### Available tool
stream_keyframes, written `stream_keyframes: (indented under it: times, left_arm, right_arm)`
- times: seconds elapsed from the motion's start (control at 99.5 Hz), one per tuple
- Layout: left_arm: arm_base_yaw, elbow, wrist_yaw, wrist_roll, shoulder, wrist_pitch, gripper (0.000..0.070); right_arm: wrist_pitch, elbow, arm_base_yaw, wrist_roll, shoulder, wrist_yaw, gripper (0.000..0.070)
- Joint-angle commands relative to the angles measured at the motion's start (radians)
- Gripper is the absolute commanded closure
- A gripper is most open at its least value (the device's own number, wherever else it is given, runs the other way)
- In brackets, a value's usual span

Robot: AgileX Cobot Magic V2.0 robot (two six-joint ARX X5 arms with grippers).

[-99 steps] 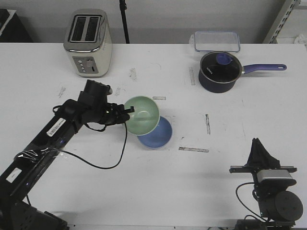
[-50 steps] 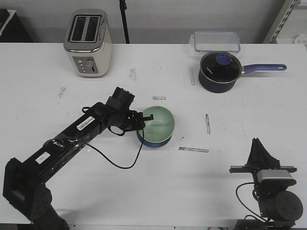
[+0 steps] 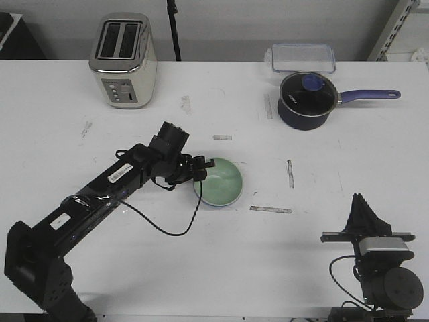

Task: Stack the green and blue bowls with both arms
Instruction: 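Lift the green bowl with the left gripper and lower it into the blue bowl, then open the left gripper and retract it to rest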

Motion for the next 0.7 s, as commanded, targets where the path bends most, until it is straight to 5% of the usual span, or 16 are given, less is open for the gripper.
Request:
stream_keyframes:
  times: [0.0,0.111,0.402,0.694]
  left_arm:
    - [-0.009,0.019,0.001,-0.005,-0.001,0.003,0.0386]
    - [-0.009,0.019,0.001,-0.003,-0.029,0.001,0.0276]
    - [0.0,-0.018,-0.005,0.041,-0.15,0.04,0.0279]
    - [0.066,-0.334,-0.016,0.241,-0.412,0.357,0.0301]
  right_arm:
    - [0.013,0.001,0.001,0.003,-0.002,0.0,0.0685]
    - [0.013,0.001,0.001,0.003,-0.002,0.0,0.0685]
    - [0.013,0.001,0.001,0.003,-0.002,0.0,0.0685]
    - [0.013,0.001,0.001,0.003,-0.002,0.0,0.0685]
